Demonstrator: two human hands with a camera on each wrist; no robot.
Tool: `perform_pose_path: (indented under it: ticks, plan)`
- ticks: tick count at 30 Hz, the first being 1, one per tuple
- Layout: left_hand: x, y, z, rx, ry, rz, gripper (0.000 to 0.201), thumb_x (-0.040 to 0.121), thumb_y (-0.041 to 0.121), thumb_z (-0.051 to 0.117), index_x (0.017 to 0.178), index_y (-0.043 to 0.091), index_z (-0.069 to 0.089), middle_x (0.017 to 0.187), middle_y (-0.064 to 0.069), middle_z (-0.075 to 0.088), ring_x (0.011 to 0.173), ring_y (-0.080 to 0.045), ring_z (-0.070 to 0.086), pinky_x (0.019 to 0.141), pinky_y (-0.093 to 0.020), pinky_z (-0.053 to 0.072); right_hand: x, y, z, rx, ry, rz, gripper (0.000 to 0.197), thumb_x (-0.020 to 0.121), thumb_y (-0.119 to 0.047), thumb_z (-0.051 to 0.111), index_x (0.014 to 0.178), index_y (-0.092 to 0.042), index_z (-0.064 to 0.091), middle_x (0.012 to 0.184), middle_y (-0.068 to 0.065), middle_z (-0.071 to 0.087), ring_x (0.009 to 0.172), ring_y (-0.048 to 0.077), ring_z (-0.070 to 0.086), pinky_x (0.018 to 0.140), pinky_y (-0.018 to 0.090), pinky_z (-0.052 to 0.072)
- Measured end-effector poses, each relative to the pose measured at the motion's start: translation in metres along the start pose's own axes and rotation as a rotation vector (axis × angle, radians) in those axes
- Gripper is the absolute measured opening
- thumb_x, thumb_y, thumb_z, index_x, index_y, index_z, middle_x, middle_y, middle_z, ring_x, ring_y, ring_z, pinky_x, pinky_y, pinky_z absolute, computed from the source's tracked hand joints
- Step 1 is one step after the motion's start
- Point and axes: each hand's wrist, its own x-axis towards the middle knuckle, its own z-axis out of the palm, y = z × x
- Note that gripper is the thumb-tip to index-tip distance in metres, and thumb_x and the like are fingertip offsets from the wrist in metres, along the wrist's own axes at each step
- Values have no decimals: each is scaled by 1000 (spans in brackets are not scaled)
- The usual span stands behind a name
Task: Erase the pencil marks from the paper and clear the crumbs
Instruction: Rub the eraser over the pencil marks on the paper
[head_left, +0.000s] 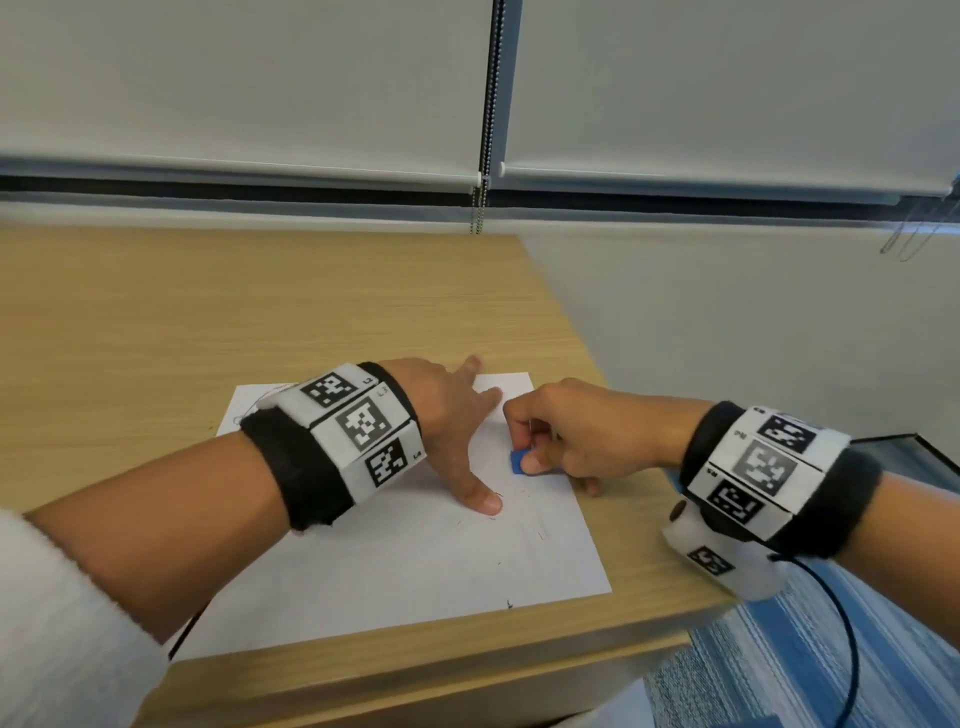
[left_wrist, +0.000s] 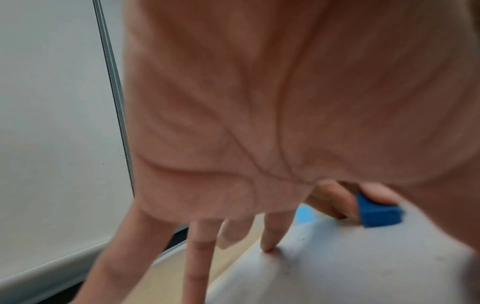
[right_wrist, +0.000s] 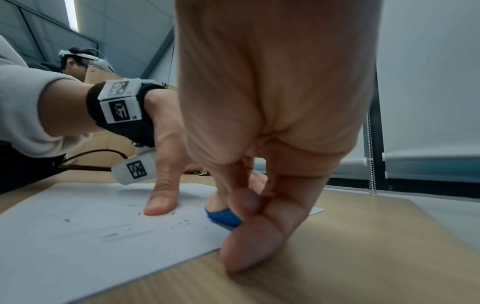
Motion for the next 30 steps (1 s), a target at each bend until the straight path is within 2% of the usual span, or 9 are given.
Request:
perform_pose_path:
  ticks: [3,7,9,12,16,20,23,27,30]
  plan:
    - [-8,7,6,-26,29,77,104,77,73,56,155,28,3,162,-3,-13,141,-26,29,94,-39,41,-2,-1,2,1,25,2,11,92,-20,61,87,-14,53,79,6,59,48,24,61,47,28,51]
    - [-10,17,8,-14,-26,71,113,71,80,56,155,22,8,163,-7,-7,133,-28,41,92,-37,40,-8,-3,4,44,36,-13,15,92,-17,61,80,-17,52,79,10,56,51,29,60,48,35,54]
    - [-9,21,7,21,-29,61,118,70,81,54,155,17,3,162,-9,-6,135,-28,39,95,-38,40,-19,-2,7,63,-43,-36,14,90,-16,63,79,-17,54,79,17,57,46,20,56,46,34,53]
    - [-9,20,9,31,-25,52,124,69,83,53,154,16,-8,162,-8,-9,142,-27,28,103,-42,36,-30,-6,8,25,-171,-60,12,88,-18,67,80,-17,58,87,23,62,45,20,54,46,29,48]
    - [-12,19,9,-2,-31,59,125,67,83,56,154,21,-9,162,-5,-11,143,-25,27,101,-39,36,-24,-7,7,32,0,-58,13,89,-16,65,81,-12,56,88,24,61,40,11,52,49,36,54]
    - [-12,19,10,8,-57,38,132,64,86,55,152,20,-17,161,-2,-19,148,-25,14,109,-44,30,-41,-1,19,1,22,-57,13,89,-18,66,80,-16,56,81,15,63,52,8,50,47,17,42]
    - [-11,20,13,-11,-65,27,135,61,87,56,152,20,-19,160,-1,-22,148,-26,10,111,-45,27,-47,-5,20,-56,-31,-78,12,87,-23,67,81,-17,59,82,11,65,62,13,54,56,19,45]
    - [-10,17,16,-36,-52,18,141,56,90,56,153,16,-14,161,3,-18,147,-26,19,111,-44,32,-20,-12,9,-79,124,-70,13,90,-24,64,85,-16,55,86,8,62,47,-2,52,51,15,42]
    - [-10,17,15,-41,-49,9,142,53,91,56,153,17,-12,161,3,-17,146,-26,21,111,-45,32,-17,-11,9,30,100,-49,12,91,-19,63,86,-12,54,90,17,60,36,5,51,46,27,50]
